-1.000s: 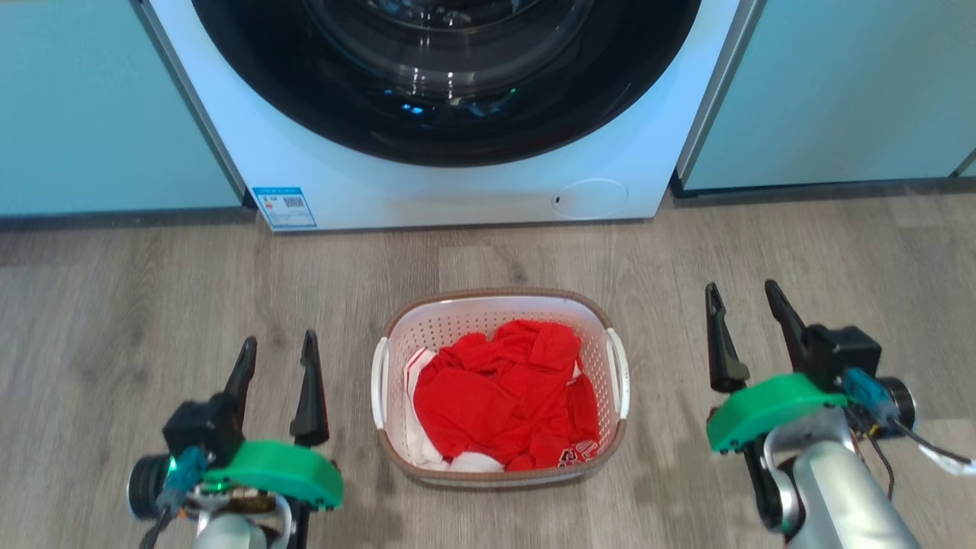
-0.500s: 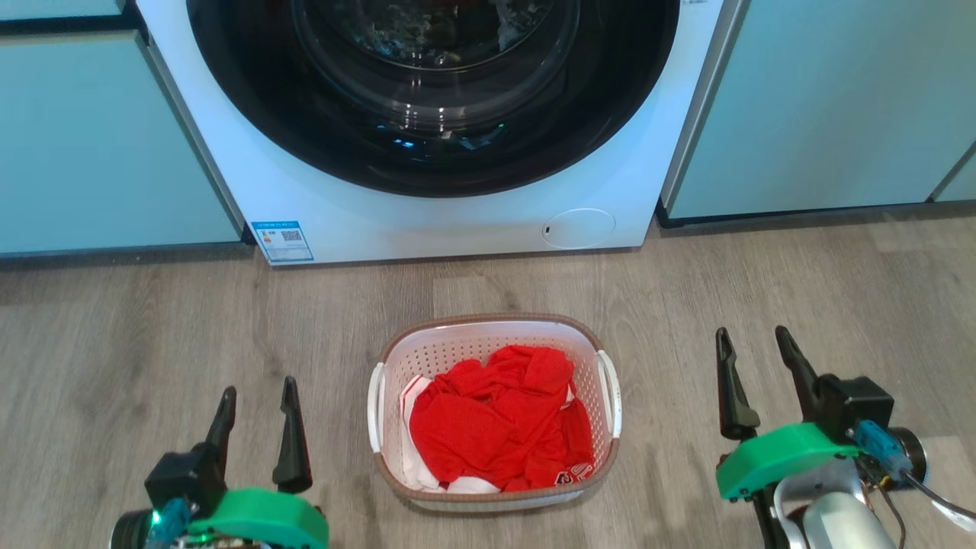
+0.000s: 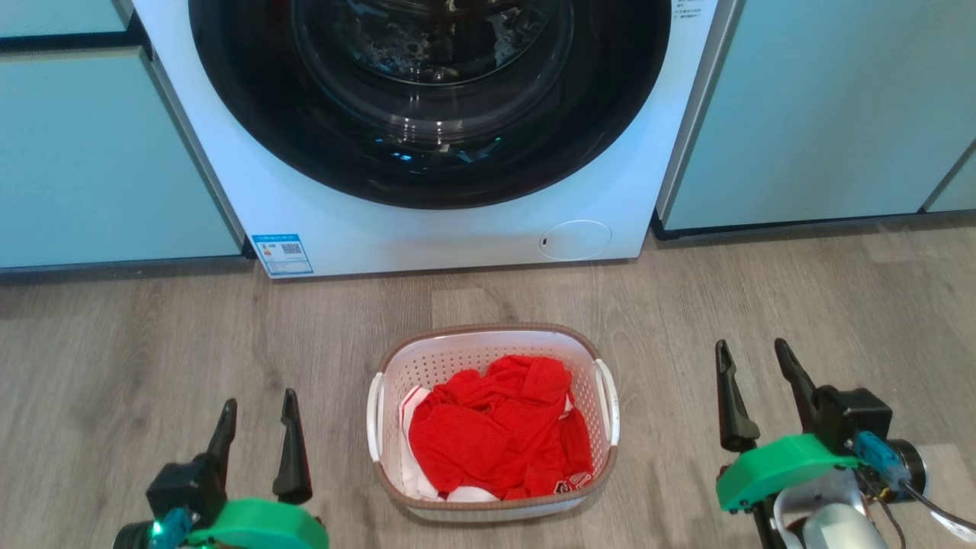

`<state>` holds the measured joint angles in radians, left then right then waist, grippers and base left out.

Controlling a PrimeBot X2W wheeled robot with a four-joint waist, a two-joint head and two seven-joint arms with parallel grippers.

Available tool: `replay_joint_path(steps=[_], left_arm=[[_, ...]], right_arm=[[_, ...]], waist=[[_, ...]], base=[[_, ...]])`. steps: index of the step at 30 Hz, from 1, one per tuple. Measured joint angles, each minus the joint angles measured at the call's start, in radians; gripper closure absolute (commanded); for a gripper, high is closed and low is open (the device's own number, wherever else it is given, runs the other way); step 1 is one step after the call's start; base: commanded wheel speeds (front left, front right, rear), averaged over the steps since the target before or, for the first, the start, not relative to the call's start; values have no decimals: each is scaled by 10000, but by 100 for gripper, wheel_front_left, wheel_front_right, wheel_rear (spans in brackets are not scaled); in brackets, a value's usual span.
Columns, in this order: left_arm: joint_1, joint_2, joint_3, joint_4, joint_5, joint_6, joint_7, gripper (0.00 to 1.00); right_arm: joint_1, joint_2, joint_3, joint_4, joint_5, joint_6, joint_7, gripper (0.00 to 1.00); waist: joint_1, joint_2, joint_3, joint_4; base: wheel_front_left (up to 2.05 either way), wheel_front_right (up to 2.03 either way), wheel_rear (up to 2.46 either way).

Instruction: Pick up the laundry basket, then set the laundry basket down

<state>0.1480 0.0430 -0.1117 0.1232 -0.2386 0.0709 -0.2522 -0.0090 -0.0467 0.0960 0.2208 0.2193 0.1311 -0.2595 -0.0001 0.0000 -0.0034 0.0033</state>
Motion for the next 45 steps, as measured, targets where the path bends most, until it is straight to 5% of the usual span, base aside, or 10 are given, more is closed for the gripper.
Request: replay_joint_path(steps=[2,3,10,45], left_arm=[[1,0,4,12,-69,0,0,0],[0,-12,-21,146,-79,0,8,100],[364,-119,-77,984,-188,-2,61,100],[-116,-92,288,1137,-4063,-531,1009,100]], right_arm=[[0,4,0,0,0,0,0,0],[3,13,10,123,4,0,-2,100],[508,61,50,957,113,0,31,100],[387,31,-313,882,4161,0,869,100]], waist=[[0,0,-26,-11],[0,0,-28,-12],[0,0,-31,-14],[1,0,-3,-19]], base=[[0,0,0],[0,0,0],[0,0,0],[0,0,0]])
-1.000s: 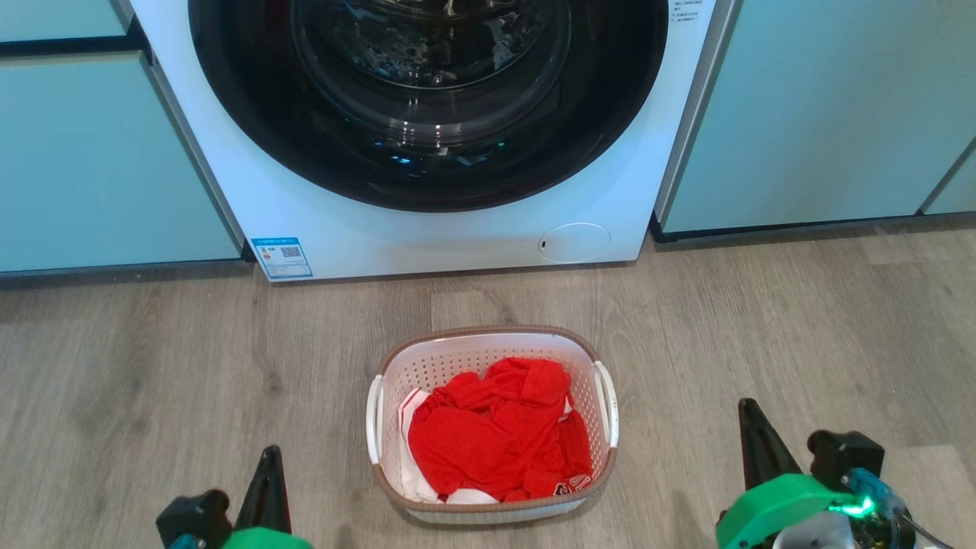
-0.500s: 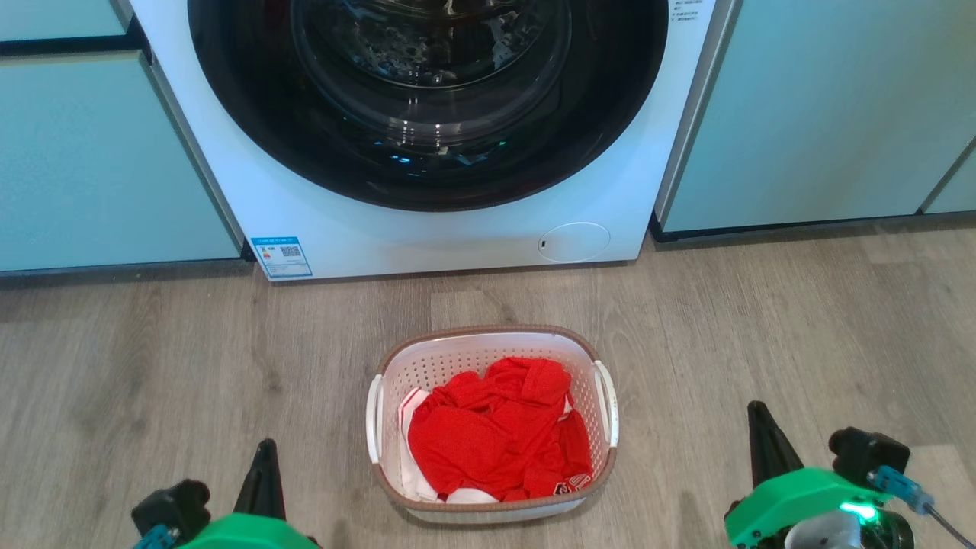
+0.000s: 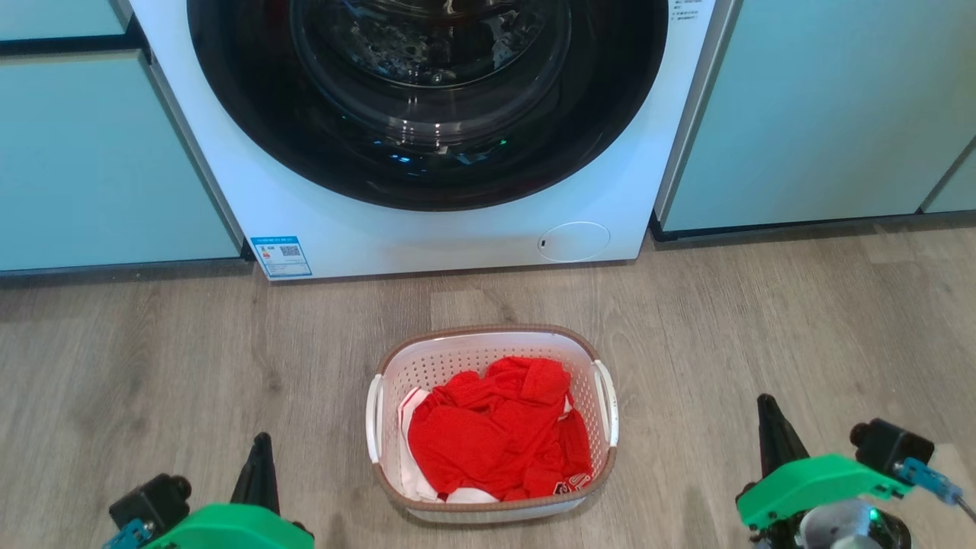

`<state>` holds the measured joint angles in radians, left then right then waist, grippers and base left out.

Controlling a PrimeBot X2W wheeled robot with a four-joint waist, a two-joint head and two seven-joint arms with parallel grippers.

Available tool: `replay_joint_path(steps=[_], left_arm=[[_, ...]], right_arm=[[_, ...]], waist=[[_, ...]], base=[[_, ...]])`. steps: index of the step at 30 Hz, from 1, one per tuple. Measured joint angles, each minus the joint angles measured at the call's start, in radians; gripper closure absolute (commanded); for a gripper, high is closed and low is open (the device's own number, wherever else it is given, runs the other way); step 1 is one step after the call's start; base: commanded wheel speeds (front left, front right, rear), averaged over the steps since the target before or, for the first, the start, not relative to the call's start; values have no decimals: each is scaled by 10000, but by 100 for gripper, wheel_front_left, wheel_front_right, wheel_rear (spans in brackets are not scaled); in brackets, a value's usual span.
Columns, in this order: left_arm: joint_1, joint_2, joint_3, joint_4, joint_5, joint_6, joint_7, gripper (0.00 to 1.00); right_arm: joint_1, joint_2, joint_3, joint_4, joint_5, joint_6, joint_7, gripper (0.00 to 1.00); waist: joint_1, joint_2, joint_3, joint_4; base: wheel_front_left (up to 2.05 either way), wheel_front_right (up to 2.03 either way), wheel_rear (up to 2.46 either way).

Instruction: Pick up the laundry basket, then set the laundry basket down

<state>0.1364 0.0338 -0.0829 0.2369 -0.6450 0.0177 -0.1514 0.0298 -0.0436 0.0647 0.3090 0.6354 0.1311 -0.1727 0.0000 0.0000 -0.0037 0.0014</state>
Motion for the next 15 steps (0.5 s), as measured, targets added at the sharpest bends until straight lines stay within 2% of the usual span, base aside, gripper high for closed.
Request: replay_joint_path(steps=[15], left_arm=[[-306,25,274,56,-1639,-192,389,100]], right_arm=[[-73,-21,-270,-46,1691,0,408,100]], waist=[[0,0,12,-2]], base=[[0,0,0]])
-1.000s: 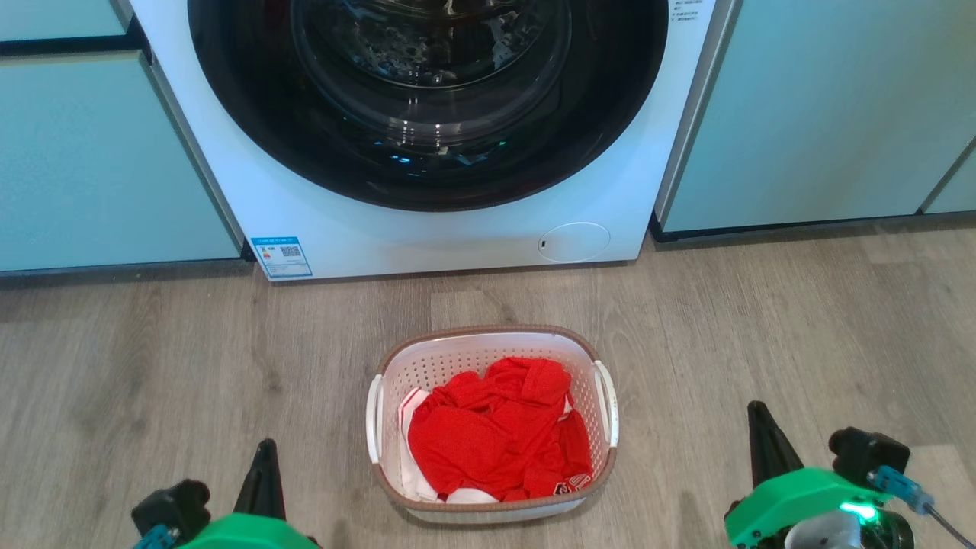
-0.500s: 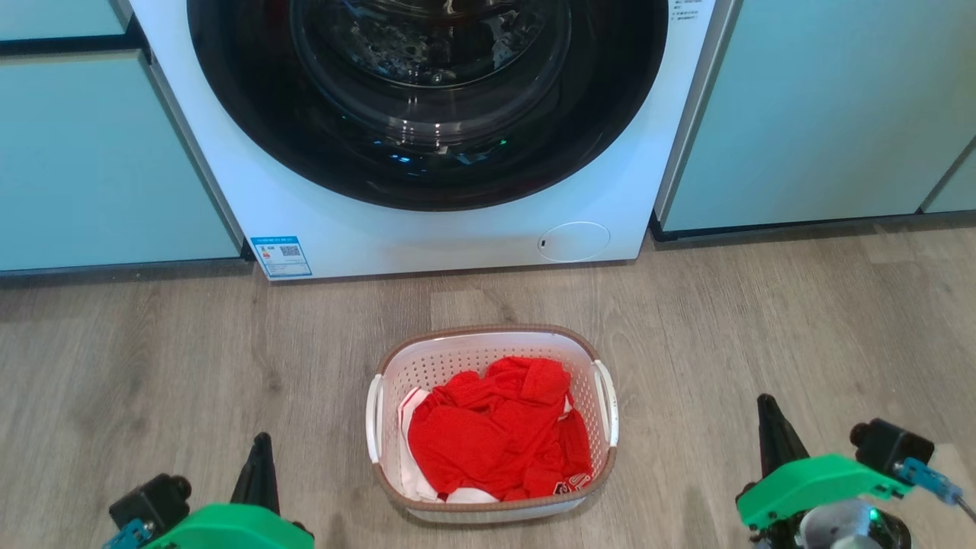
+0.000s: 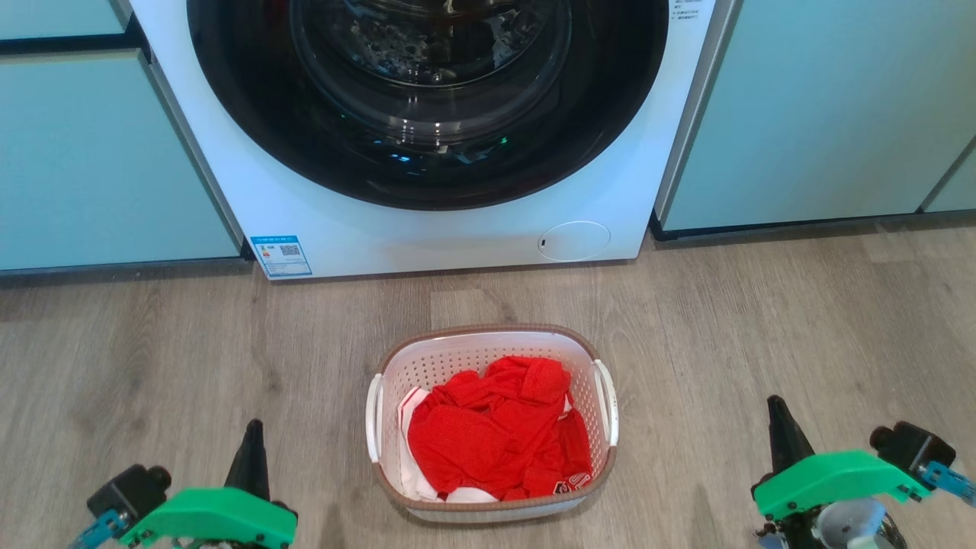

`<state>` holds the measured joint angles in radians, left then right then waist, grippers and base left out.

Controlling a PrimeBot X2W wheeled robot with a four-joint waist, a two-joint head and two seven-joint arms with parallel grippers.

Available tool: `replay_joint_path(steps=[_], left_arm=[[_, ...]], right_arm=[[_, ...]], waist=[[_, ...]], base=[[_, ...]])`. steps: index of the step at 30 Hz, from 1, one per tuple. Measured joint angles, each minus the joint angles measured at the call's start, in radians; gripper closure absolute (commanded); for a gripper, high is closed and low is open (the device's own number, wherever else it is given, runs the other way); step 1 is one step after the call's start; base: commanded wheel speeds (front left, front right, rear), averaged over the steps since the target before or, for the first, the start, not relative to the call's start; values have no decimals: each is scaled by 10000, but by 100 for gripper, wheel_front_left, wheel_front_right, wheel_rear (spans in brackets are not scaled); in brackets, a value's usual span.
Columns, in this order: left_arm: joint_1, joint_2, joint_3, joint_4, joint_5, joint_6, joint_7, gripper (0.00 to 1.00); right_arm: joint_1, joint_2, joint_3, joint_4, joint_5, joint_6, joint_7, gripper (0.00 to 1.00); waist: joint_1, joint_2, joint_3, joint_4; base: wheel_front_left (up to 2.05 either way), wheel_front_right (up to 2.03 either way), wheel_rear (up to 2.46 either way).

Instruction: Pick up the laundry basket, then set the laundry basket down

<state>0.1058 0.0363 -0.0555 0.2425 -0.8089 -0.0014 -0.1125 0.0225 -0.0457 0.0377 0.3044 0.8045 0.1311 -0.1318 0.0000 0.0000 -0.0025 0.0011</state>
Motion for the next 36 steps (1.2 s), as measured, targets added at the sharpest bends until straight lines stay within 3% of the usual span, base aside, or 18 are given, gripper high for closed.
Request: replay_joint_path(steps=[36], left_arm=[[-779,48,568,144,-3883,-610,1026,100]], right_arm=[[-424,-69,-635,-128,3994,0,1028,100]], waist=[[1,0,28,-6]], base=[[0,0,0]])
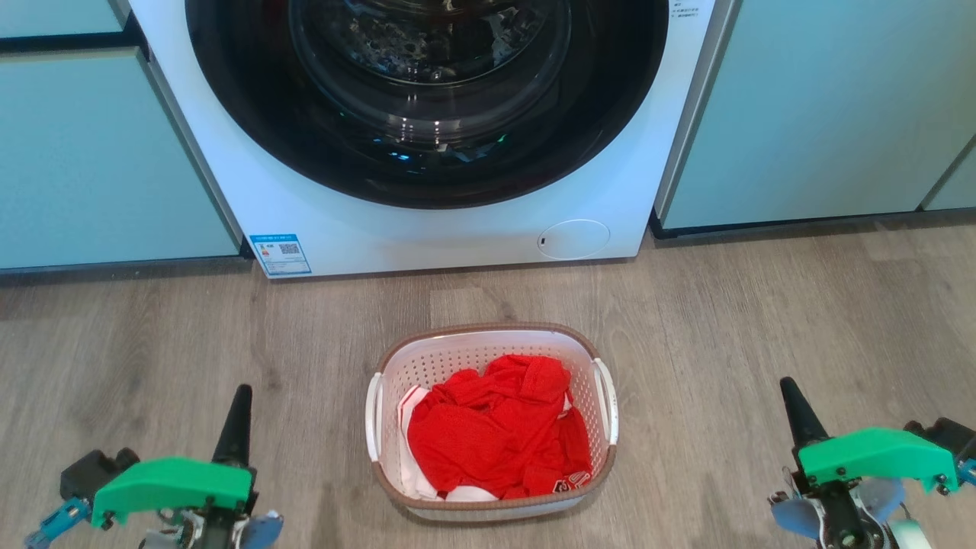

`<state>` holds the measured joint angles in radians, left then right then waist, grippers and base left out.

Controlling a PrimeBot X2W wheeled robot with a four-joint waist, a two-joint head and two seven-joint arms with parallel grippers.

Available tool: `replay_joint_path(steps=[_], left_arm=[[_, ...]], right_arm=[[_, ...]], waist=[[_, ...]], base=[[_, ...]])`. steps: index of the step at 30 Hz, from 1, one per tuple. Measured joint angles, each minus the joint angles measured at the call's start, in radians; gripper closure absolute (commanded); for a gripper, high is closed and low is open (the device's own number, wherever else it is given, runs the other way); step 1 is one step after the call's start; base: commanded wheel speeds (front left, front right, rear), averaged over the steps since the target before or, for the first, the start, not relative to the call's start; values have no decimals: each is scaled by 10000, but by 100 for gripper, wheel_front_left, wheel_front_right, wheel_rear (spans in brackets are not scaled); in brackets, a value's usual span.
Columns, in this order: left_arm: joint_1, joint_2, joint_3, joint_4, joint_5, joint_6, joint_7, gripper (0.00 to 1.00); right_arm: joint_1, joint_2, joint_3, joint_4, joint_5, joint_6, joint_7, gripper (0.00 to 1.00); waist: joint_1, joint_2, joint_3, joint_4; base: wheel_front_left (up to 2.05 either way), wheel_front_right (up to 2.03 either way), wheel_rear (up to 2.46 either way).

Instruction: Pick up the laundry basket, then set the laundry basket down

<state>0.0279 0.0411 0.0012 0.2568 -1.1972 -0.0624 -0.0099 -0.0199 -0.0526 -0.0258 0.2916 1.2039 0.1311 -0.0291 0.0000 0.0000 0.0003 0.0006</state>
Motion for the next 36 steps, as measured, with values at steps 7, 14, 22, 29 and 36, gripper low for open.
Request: replay_joint_path(steps=[7,14,22,29,36], left_arm=[[-99,4,107,42,-757,-94,188,100],[-227,6,173,79,-1501,-190,395,100],[-368,6,399,113,-2372,-334,625,100],[-597,6,453,132,-3124,-431,807,100],[-732,6,562,169,-3866,-531,995,100]], right_arm=[[-1,-6,-111,0,763,0,159,100],[-23,-33,-238,-19,1540,-2,405,100],[-203,-63,-399,-59,2416,-2,627,100],[-203,-65,-525,-59,3175,-2,823,100],[-218,-65,-696,-84,3927,-2,1035,100]], waist=[[0,0,5,-1],[0,0,11,-2],[0,0,17,-3],[0,0,22,-5],[0,0,27,-6]], base=[[0,0,0],[0,0,0],[0,0,0],[0,0,0],[0,0,0]])
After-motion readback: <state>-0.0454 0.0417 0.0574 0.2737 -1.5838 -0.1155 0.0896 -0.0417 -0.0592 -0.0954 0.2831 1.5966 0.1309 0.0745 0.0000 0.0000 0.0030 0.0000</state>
